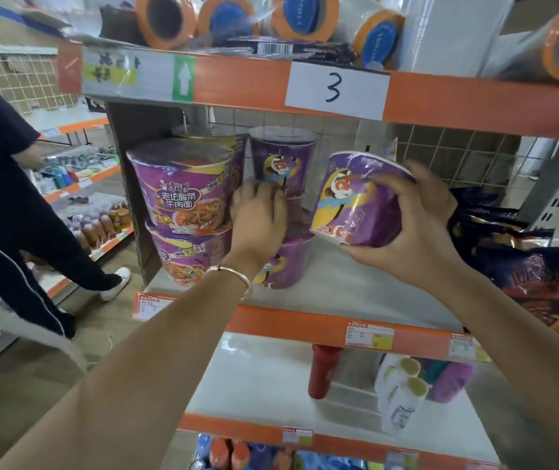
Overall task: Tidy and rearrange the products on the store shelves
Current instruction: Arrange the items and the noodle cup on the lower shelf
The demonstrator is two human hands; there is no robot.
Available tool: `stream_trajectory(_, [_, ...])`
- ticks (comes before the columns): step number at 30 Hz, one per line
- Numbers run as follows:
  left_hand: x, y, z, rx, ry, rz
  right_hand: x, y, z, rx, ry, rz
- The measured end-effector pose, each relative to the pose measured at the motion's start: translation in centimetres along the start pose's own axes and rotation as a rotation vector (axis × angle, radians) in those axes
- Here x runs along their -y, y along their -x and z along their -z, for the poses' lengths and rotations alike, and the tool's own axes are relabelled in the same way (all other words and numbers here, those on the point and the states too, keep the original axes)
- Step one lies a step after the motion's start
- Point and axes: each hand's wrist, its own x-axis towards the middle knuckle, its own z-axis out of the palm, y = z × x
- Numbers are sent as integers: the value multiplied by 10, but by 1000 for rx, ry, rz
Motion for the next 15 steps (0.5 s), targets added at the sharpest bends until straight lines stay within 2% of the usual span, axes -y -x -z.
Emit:
stream_trajectory(2, [-2, 10, -1, -115, 28, 8, 5, -7, -5, -67, 97, 73])
stream_trajectory(6, [-4, 38, -11, -142, 82, 20, 9, -24, -21, -139, 143, 156])
stream_trajectory(12, [23, 74, -28, -145, 168, -79, 25, -40, -57, -136, 180, 322])
stream_trajectory(15, [26, 80, -26, -172, 242, -36, 29, -41, -77, -78, 172, 368])
